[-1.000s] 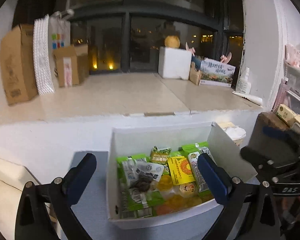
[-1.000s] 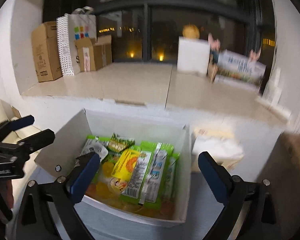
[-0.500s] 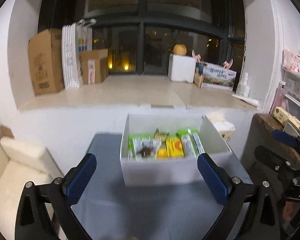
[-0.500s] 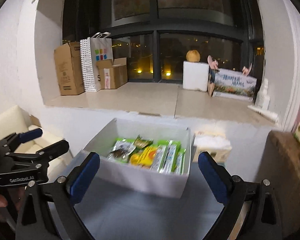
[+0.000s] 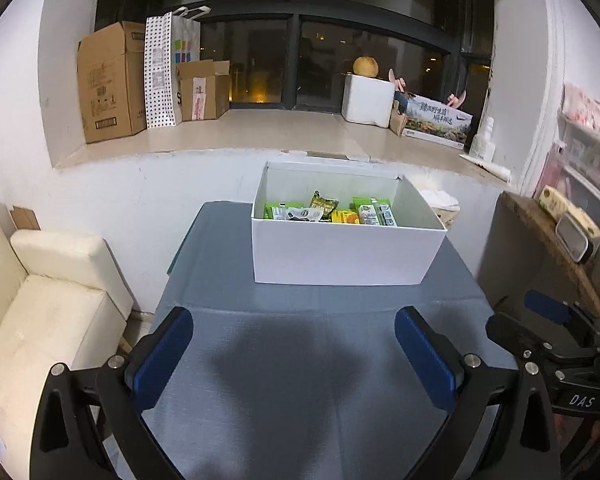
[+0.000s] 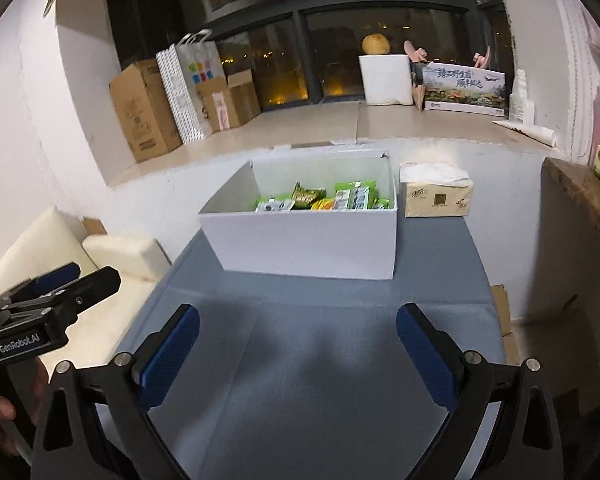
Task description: Organize snacks
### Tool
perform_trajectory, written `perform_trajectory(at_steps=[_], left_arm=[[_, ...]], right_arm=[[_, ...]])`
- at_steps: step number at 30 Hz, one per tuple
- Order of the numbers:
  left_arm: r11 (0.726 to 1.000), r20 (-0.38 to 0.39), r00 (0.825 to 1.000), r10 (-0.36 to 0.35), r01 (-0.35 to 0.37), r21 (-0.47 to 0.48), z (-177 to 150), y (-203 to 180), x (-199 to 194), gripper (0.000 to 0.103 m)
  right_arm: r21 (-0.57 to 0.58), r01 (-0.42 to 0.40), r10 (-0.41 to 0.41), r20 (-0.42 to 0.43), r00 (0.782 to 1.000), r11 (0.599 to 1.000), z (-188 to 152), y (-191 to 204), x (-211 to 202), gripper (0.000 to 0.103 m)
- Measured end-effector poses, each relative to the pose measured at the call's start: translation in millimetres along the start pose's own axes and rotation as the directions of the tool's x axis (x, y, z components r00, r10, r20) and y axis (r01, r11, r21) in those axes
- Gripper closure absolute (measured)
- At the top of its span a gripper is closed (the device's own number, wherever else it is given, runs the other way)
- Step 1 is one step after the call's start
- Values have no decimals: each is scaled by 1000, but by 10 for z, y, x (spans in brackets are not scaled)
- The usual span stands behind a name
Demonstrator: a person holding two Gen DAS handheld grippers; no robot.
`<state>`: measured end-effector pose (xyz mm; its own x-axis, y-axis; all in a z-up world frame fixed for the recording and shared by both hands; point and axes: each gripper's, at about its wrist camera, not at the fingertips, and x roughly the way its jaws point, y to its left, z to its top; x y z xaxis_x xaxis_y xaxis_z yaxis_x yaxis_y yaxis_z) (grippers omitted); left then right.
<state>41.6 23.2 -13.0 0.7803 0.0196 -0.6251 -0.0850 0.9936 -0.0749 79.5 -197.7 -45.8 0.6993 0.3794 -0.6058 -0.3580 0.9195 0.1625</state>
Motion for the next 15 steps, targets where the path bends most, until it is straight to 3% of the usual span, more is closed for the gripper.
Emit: perform_trajectory(at_steps=[15], left_arm=[[1000,0,1000,-6,6,21,40,-25,-19,0]], right_arm=[[-12,-32,32,32,999,999,23,53,-135,0]])
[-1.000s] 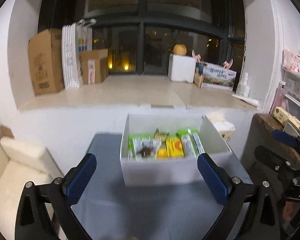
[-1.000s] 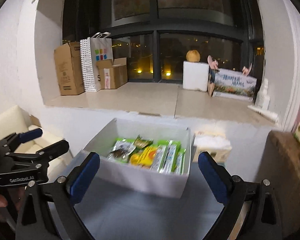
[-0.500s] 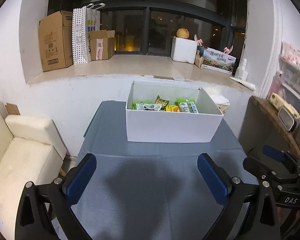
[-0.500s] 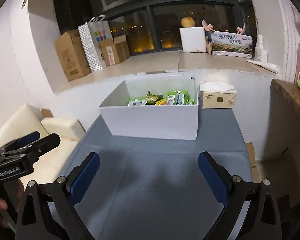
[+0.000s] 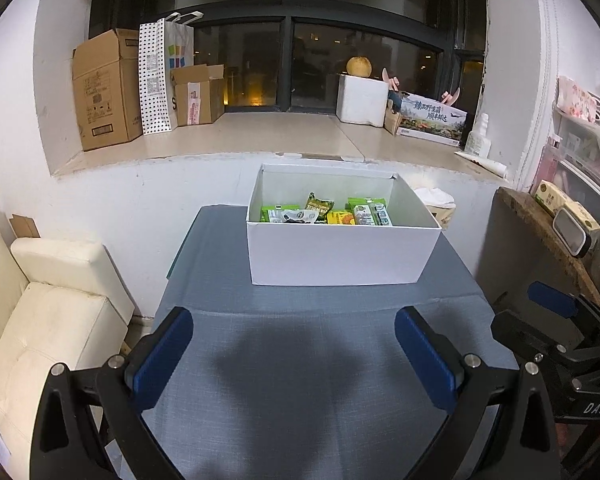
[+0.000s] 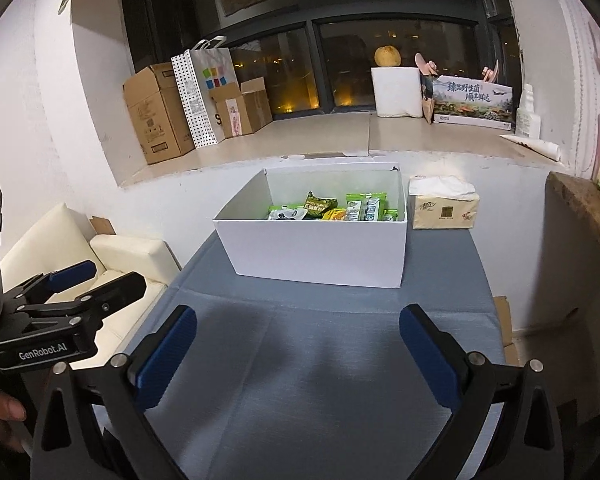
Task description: Organize snacks
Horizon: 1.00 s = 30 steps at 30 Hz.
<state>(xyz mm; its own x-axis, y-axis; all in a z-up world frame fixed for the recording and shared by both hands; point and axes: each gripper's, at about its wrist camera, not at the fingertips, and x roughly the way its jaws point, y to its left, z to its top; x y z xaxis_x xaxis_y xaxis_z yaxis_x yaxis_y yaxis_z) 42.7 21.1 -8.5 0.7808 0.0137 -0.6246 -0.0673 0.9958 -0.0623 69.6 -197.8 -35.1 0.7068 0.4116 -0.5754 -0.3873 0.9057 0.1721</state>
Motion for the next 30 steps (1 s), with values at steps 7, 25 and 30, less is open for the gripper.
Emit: perform_trajectory(at_steps=[7,25,30], left_arm=[[1000,-3,1000,-12,12,-1,9,-6,23,0],[999,-10,999,-37,38,21,2,-73,47,0],[999,-9,999,-32,32,22,2,-76,39,0]], right_arm=[[14,1,-1,7,1000,1000,8,-19,-17,0],[0,13,-13,1,1000,1000,12,14,-28,0],[0,11,-11,-3,1000,1000,7,25,-15,0]])
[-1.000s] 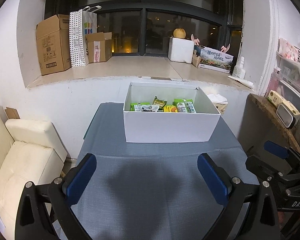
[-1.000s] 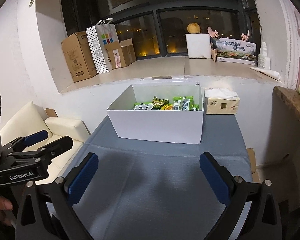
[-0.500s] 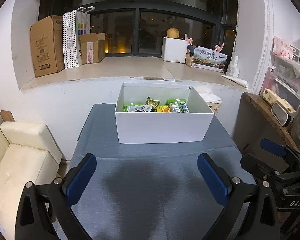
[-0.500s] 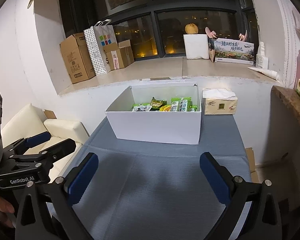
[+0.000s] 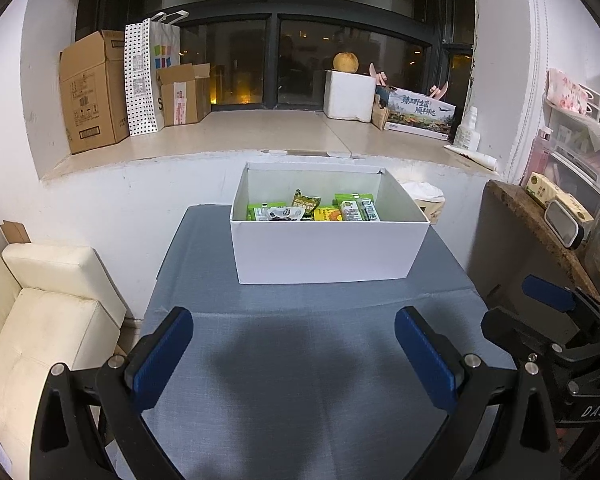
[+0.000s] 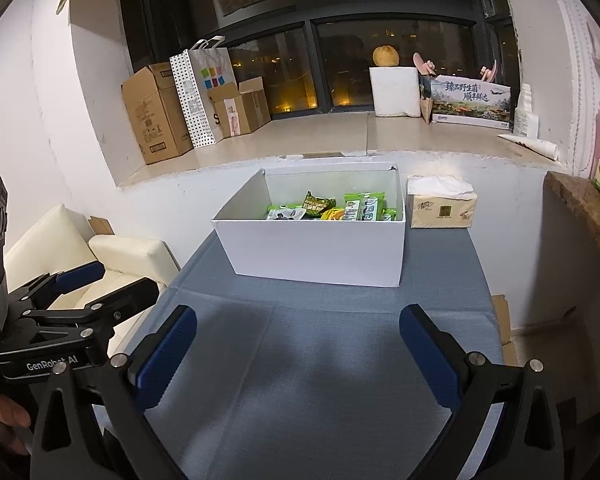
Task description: Organize snacks
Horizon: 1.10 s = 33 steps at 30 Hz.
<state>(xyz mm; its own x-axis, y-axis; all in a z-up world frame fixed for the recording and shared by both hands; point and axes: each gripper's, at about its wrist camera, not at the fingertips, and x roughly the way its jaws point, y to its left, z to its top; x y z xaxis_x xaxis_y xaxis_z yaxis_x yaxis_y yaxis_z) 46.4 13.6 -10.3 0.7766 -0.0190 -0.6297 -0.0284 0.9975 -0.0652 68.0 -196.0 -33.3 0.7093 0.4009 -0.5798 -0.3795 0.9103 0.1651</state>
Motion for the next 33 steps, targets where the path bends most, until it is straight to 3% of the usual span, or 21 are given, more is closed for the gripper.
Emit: perform_trajectory(at_steps=[33], left_arm=[[1000,-8,1000,-15,15,7,-2,-17,37,0]], right_arm=[[12,0,0,-1,1000,1000,-10,-6,-10,0]])
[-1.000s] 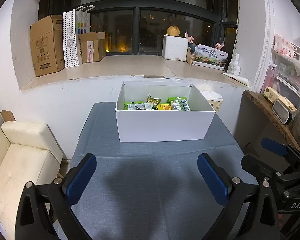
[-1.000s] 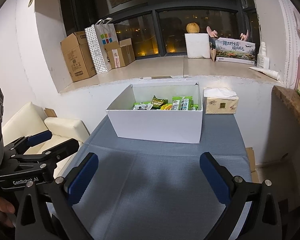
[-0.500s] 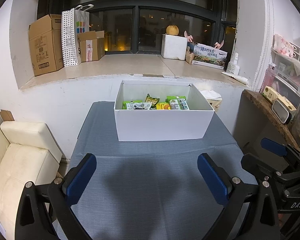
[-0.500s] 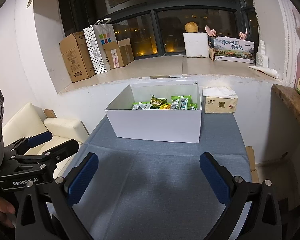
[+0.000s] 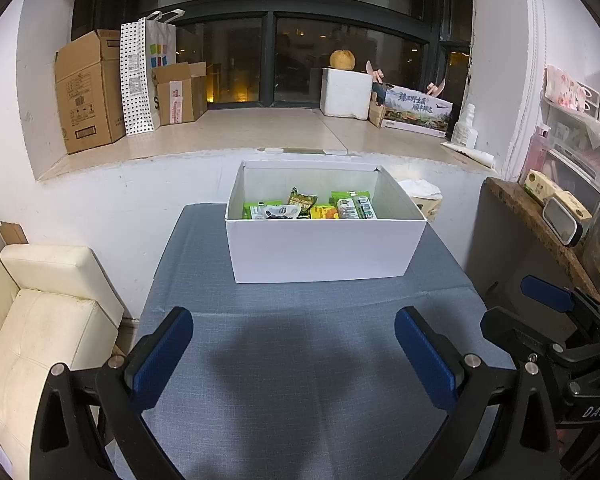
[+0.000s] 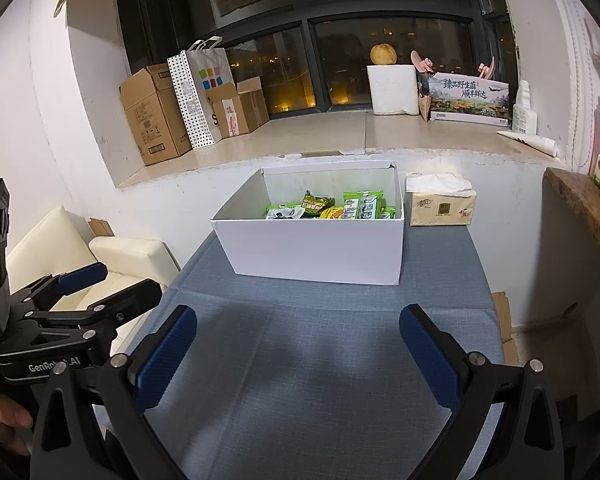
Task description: Organize snacks
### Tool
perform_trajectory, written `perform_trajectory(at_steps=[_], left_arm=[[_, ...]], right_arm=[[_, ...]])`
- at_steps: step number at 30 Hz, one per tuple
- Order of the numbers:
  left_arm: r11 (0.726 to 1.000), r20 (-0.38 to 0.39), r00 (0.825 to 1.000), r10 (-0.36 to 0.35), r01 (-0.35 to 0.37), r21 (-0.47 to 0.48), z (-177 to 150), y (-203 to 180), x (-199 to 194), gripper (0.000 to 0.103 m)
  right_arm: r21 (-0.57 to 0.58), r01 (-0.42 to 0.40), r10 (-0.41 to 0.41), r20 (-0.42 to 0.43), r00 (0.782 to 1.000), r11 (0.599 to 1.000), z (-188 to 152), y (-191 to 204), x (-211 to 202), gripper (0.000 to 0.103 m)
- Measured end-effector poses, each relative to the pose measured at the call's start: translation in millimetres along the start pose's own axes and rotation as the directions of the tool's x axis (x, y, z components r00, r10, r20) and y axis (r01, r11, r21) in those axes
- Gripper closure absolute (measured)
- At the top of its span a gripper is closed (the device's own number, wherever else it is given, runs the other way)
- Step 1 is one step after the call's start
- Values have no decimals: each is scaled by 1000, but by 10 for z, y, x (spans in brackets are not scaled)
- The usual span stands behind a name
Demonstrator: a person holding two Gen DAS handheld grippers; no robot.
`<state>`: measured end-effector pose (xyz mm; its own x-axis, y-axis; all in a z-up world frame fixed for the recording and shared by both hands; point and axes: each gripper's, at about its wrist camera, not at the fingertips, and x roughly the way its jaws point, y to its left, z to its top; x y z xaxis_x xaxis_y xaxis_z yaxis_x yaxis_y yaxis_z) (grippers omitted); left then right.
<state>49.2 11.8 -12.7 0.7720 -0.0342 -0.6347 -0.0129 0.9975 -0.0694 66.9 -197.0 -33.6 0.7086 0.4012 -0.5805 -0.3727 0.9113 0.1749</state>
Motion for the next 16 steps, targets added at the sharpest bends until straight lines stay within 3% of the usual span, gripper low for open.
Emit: perform_trajectory(at_steps=[16], left_arm=[[1000,11,1000,-11,11,4,6,2,-8,0]], right_arm=[[14,-9,9,4,1000,1000,-3,-27,0,0]])
